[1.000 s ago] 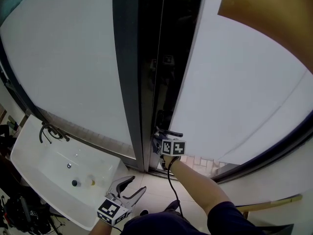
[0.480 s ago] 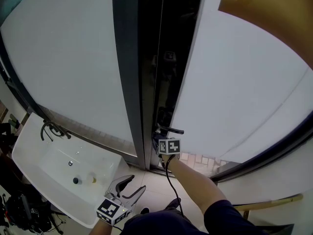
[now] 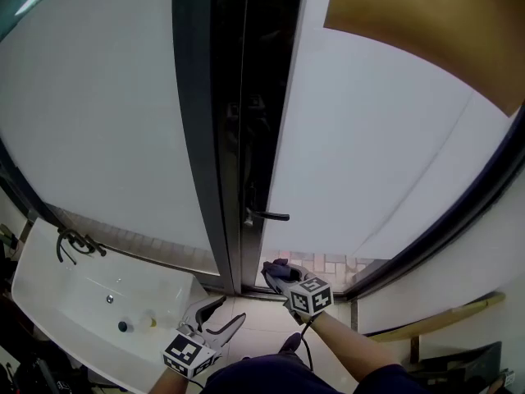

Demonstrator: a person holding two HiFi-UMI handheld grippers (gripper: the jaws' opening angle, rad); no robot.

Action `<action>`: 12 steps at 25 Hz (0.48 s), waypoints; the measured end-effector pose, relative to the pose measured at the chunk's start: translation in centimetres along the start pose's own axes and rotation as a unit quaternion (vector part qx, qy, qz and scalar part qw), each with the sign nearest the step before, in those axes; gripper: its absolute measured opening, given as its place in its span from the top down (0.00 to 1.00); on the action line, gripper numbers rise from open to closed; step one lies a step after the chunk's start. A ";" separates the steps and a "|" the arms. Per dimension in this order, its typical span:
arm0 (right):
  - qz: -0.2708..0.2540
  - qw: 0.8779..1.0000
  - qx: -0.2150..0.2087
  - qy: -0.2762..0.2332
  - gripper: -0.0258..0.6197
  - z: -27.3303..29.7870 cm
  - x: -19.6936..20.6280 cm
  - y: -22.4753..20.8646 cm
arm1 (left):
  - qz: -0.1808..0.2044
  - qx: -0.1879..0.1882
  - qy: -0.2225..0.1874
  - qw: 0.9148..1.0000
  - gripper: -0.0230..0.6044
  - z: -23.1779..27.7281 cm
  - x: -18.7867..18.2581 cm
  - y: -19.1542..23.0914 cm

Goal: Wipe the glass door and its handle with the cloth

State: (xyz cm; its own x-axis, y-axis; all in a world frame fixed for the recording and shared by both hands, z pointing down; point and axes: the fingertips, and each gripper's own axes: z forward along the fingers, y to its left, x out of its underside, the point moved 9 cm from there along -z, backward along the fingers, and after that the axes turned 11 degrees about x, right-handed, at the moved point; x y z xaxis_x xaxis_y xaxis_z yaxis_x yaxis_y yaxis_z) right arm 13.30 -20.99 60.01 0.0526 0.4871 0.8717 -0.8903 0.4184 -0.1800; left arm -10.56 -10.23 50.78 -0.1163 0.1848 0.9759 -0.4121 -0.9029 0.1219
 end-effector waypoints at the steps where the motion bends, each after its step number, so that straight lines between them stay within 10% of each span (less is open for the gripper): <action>1: -0.007 1.000 0.003 -0.011 0.72 -1.9 0.3 0.5 | 0.004 0.012 0.001 1.000 0.61 0.0 0.0 -0.1; 12: 0.015 0.993 0.089 -0.076 0.72 -18.5 5.4 4.2 | 0.022 0.109 0.019 0.994 0.61 1.4 0.9 -3.3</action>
State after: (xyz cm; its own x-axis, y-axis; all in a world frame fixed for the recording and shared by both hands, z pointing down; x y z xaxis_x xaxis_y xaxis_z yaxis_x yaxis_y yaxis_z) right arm 18.27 -2.40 55.52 -0.0319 0.3703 0.9284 -0.9571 0.2565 -0.1351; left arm -8.03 -7.62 51.48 -0.1656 0.1541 0.9741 -0.2012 -0.9722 0.1196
